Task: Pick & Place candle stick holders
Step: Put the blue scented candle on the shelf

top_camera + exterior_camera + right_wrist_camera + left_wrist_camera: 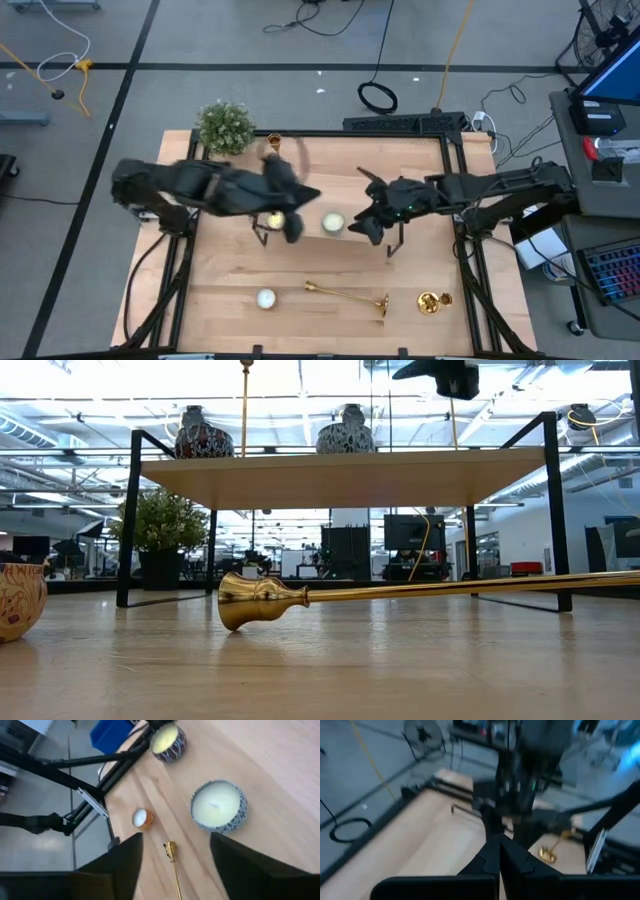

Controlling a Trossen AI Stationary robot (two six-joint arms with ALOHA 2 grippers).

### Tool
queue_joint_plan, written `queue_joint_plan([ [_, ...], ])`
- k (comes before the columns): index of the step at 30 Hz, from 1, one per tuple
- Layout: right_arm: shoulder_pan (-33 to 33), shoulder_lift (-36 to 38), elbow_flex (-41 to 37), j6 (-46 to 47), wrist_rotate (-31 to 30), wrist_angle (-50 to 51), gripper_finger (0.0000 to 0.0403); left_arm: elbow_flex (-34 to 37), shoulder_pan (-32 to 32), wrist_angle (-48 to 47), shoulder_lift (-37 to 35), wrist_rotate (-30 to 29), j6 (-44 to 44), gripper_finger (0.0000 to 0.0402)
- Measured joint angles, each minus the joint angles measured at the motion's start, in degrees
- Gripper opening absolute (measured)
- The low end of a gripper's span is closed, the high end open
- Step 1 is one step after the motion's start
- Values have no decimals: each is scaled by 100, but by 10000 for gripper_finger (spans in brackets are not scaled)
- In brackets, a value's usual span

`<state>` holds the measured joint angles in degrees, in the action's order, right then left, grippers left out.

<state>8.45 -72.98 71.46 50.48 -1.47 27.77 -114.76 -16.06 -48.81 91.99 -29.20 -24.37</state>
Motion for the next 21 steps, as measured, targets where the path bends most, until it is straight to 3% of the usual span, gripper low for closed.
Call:
queue_joint_plan([
  [9, -103, -67, 0, -23, -477, 649, 20, 0, -664, -868, -764, -1156, -524, 1],
  [14, -213, -222, 4, -16, -402, 670, 5, 0, -864, -1377, -827, -1569, -897, 1],
  [21, -249, -531, -2, 33, -197, 596, 1, 2, -933, -1556, -776, -1594, -1047, 1],
])
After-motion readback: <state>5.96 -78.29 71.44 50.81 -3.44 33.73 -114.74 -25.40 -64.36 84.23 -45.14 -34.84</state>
